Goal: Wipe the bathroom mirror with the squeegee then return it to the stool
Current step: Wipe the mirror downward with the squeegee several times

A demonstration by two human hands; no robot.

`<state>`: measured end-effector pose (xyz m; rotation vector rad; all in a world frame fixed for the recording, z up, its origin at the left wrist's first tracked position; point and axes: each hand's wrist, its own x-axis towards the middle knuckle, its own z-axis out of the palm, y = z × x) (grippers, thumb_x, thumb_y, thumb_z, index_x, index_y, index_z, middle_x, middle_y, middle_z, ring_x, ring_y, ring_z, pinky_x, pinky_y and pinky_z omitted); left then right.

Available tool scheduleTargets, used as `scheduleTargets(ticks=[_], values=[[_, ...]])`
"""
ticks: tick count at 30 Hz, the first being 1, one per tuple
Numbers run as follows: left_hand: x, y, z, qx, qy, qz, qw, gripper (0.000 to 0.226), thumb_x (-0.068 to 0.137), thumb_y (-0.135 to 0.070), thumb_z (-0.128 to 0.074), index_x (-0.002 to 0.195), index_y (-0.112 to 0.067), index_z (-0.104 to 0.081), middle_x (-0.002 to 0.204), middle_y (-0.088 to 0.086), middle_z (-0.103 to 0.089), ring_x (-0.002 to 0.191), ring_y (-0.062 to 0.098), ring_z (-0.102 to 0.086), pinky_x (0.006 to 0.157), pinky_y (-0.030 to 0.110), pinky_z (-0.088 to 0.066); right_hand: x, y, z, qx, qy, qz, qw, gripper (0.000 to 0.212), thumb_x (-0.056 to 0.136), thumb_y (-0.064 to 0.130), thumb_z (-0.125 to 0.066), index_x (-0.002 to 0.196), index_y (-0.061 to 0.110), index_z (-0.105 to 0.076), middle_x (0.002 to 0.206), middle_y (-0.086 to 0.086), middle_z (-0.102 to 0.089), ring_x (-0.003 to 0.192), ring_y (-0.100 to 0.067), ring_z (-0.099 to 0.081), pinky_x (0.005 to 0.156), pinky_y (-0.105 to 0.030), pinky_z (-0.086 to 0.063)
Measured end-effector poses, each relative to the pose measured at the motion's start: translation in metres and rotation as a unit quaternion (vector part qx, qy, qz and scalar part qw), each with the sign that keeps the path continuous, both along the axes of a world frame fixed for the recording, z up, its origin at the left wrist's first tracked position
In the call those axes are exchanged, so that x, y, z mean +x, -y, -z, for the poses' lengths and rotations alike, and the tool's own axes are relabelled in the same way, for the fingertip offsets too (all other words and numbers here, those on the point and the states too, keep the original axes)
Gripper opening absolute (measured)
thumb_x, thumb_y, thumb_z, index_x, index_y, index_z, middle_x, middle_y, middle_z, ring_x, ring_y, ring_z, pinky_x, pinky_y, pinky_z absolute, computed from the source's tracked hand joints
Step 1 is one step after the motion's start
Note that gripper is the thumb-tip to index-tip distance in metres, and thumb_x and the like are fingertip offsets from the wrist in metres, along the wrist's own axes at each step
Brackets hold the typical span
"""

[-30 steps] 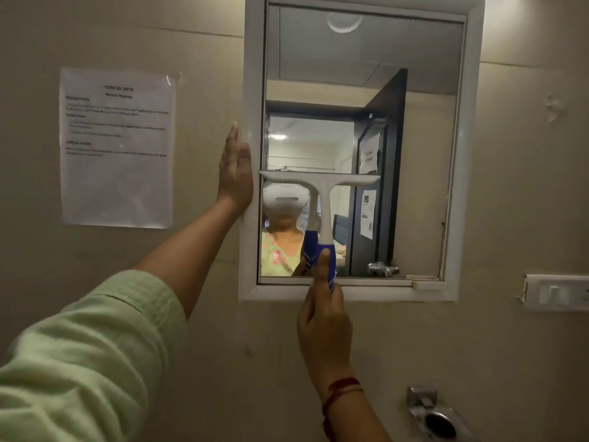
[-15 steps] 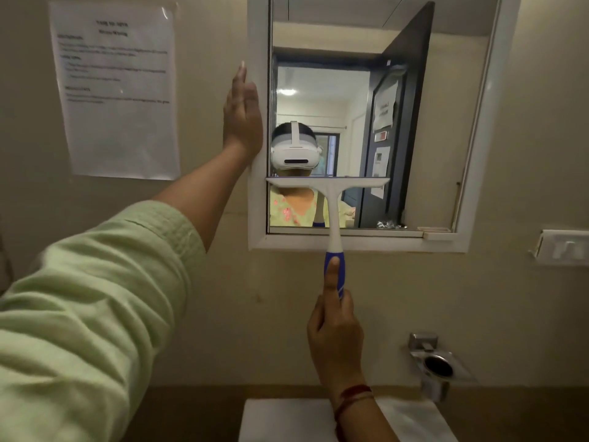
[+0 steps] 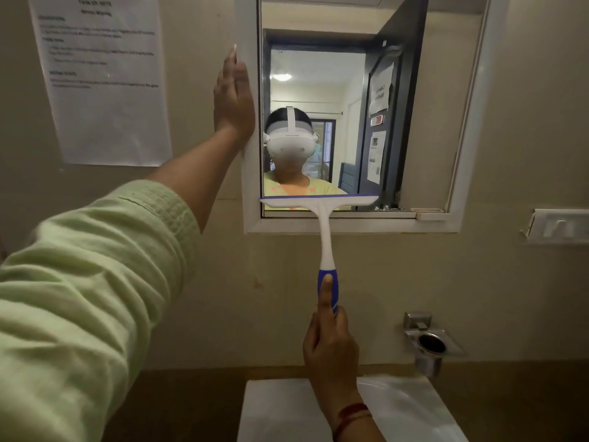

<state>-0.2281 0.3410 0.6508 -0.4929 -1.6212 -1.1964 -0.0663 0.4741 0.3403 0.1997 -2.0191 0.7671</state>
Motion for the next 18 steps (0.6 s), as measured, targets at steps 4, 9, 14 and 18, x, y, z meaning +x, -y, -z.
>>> scheduleTargets(ticks=[4,9,14,18], values=[[0.001,-0.001,0.0,0.001,0.001,0.003,1.0,0.046,0.1,-0.029,-0.022,0.141,-0.01,-0.027,0.149,0.01,-0.031,0.137,0.021,-0.028,0.106,0.02,-0.018,0.004,0.001,0.005,-0.01,0.011,0.002,1.0,0.098,0.08,0.003,-0.064,0.146,0.031,0.003,0.067,-0.002,-0.048,0.047,-0.005,-0.037,0.044,-0.015,-0.043],[0.004,-0.001,0.001,0.0,0.002,-0.002,1.0,0.046,0.1,-0.029,-0.022,0.141,-0.01,-0.027,0.149,0.01,-0.031,0.138,0.021,-0.027,0.107,0.023,-0.018,0.012,0.005,0.014,-0.006,0.029,-0.002,1.0,0.097,0.083,0.004,-0.062,0.145,0.035,0.007,0.068,-0.002,-0.047,0.047,-0.01,-0.043,0.041,-0.026,-0.048],[0.006,-0.001,0.001,0.0,-0.001,-0.004,1.0,0.046,0.1,-0.03,-0.022,0.141,-0.011,-0.028,0.149,0.009,-0.032,0.137,0.021,-0.028,0.107,0.023,-0.019,0.017,0.003,0.009,-0.042,-0.024,-0.032,0.998,0.079,0.092,0.014,-0.05,0.143,0.043,0.003,0.071,0.007,-0.044,0.05,-0.008,-0.043,0.048,-0.01,-0.042],[0.002,0.001,0.003,-0.001,-0.008,-0.004,1.0,0.047,0.099,-0.032,-0.022,0.141,-0.012,-0.029,0.148,0.009,-0.034,0.136,0.022,-0.03,0.107,0.025,-0.019,0.017,-0.011,-0.034,-0.103,-0.119,-0.045,0.986,0.057,0.094,0.034,-0.034,0.144,0.041,-0.008,0.076,0.017,-0.042,0.065,-0.002,-0.05,0.054,-0.003,-0.039]])
